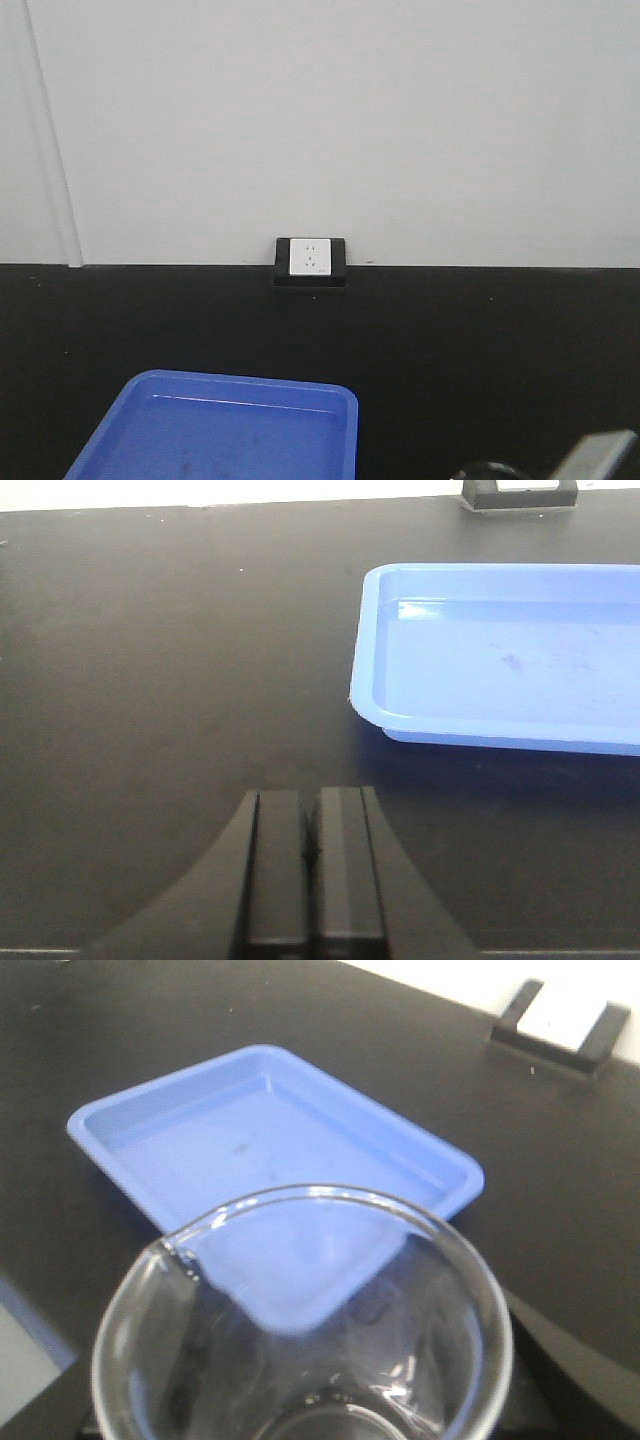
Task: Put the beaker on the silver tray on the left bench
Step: 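Lift the beaker out of the blue tray with the right gripper, then hold the beaker in the right gripper while the base turns away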
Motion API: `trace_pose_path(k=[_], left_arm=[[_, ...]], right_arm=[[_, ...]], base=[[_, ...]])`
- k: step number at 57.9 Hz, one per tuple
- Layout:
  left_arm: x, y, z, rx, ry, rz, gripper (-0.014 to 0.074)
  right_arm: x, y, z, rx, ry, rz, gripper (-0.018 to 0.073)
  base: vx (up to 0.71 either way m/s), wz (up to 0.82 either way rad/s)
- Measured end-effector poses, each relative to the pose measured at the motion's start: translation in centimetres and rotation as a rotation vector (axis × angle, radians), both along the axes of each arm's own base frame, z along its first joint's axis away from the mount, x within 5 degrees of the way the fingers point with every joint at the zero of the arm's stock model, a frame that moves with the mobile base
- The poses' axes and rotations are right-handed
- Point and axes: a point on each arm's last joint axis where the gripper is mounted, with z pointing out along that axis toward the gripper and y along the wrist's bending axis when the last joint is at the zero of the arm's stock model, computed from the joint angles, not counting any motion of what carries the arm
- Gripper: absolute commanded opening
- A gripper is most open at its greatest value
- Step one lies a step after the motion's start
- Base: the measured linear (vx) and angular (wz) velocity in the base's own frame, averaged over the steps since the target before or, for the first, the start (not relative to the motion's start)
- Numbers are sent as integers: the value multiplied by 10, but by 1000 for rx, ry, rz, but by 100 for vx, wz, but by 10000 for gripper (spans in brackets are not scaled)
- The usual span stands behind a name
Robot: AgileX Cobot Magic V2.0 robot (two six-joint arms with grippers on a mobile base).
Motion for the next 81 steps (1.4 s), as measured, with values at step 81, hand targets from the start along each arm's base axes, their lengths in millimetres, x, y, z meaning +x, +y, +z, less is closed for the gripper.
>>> trace_pose_path(k=[81], left_arm=[[0, 0, 0, 0, 0, 0, 1]], right_arm=[[-43, -36, -15, 95, -102, -3, -4]], base=[[0, 0]])
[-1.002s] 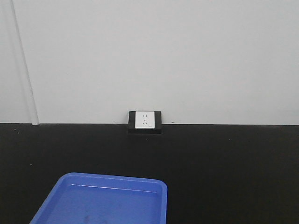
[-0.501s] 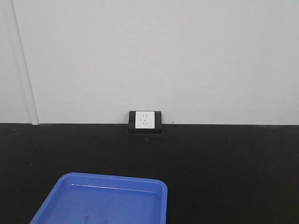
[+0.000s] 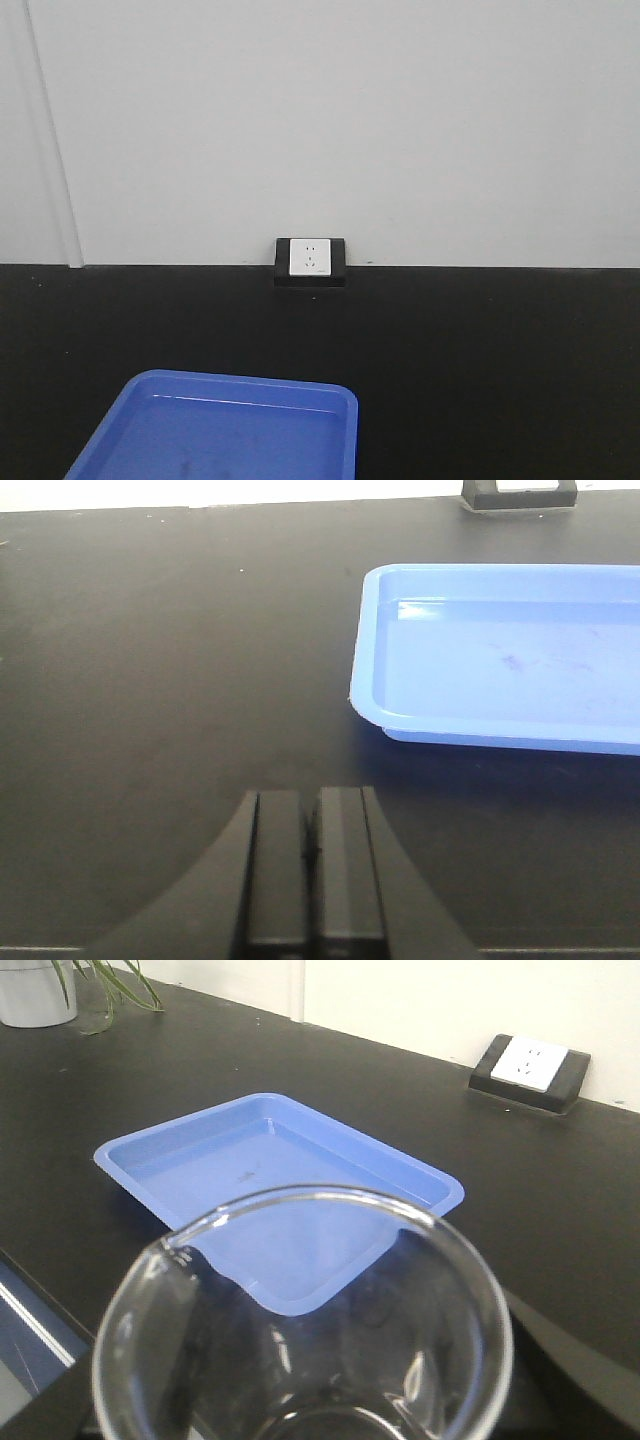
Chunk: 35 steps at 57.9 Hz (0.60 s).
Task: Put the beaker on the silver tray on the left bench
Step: 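Hold the beaker in the right gripper while the base turns away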
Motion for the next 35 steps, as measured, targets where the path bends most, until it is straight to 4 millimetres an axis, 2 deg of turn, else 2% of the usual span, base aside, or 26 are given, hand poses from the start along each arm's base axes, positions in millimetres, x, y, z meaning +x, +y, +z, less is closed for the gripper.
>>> trace_pose_path(k=[19, 35], left_arm=[[0, 0, 0, 0, 0, 0, 1], [0, 0, 0, 0, 0, 0, 1]], right_arm=[[0, 0, 0, 0, 0, 0, -4], [0, 0, 0, 0, 0, 0, -4]], base=[[-2, -5], [-9, -23]])
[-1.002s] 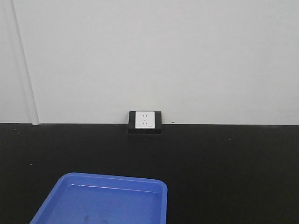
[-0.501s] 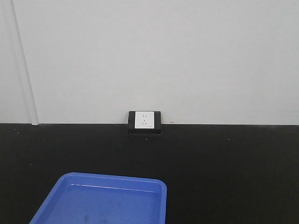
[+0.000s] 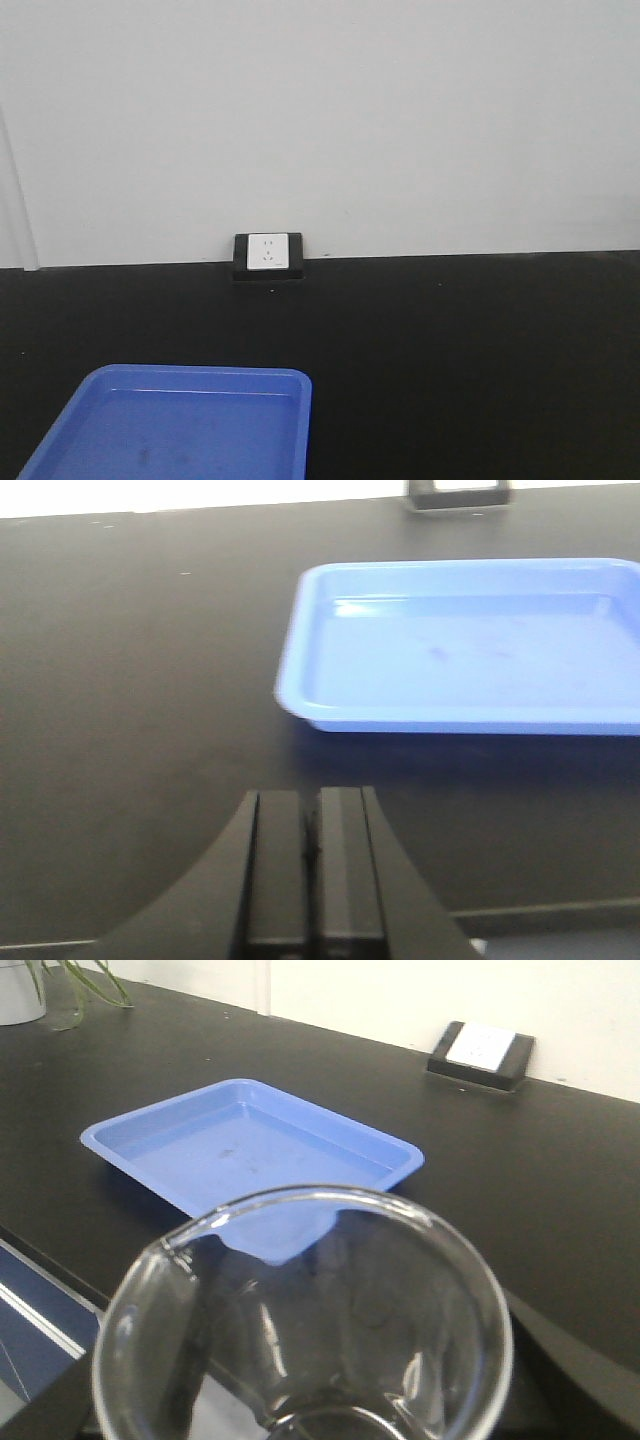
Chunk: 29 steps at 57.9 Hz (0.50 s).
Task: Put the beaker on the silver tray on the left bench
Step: 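Hold the beaker in the right gripper while the base turns away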
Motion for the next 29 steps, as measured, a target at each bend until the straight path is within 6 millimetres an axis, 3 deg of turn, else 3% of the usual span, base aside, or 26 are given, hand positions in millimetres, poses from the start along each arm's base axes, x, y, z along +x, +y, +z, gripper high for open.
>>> trace_pose_path(k=[16, 29], left_arm=[[0, 0, 0, 0, 0, 0, 1], [0, 0, 0, 0, 0, 0, 1]], right_arm=[[0, 0, 0, 0, 0, 0, -4], [0, 0, 0, 0, 0, 0, -4]], base=[[-15, -28], [-22, -6]])
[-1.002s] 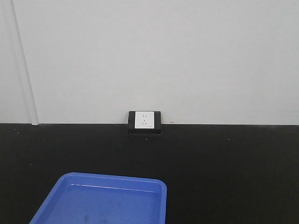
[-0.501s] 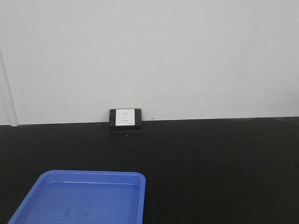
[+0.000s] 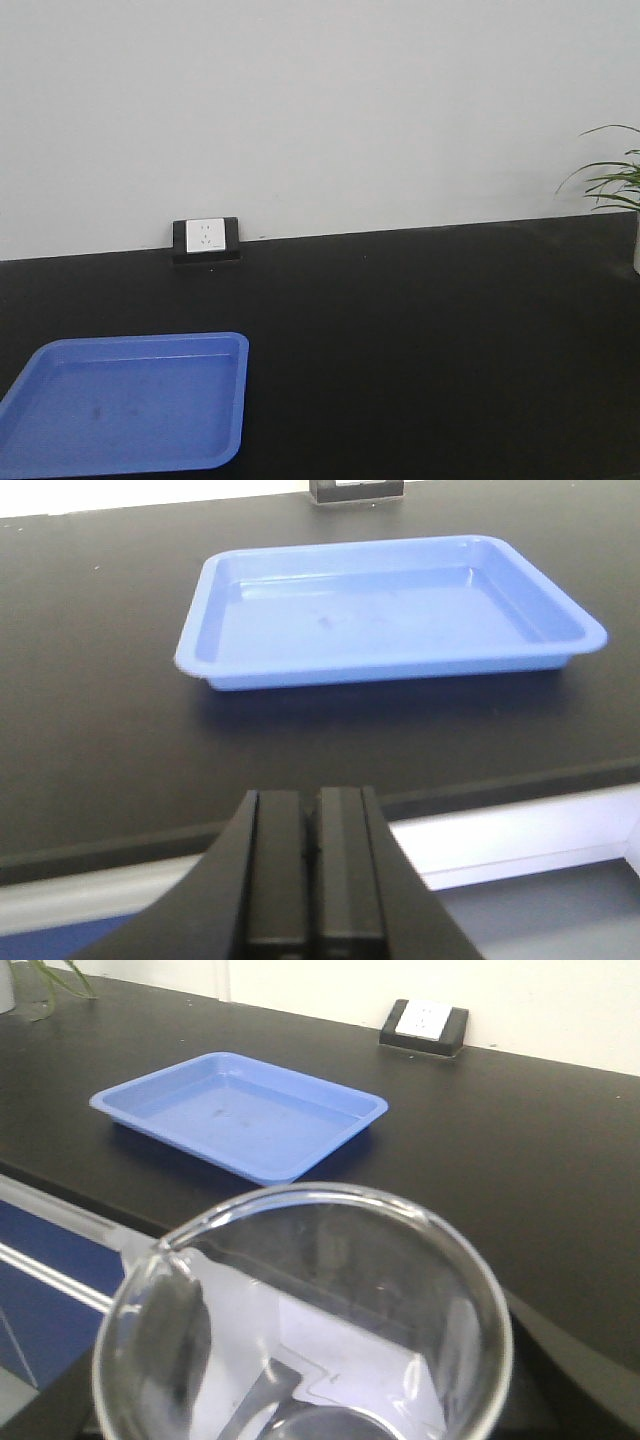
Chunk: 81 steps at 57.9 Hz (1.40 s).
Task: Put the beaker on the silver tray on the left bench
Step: 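Hold the beaker in the right gripper while the base turns away, then drive the base to the bench with the silver tray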
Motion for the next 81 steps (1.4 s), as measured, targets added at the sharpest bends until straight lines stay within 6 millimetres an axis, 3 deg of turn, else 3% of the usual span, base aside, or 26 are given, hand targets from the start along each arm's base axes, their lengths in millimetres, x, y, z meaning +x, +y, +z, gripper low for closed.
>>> trace_pose_path(k=[45, 81], left_arm=[[0, 0, 0, 0, 0, 0, 1], [0, 0, 0, 0, 0, 0, 1]], right_arm=[[0, 0, 0, 0, 0, -1, -3], [0, 0, 0, 0, 0, -1, -3]], base=[[-30, 28], [-30, 49]])
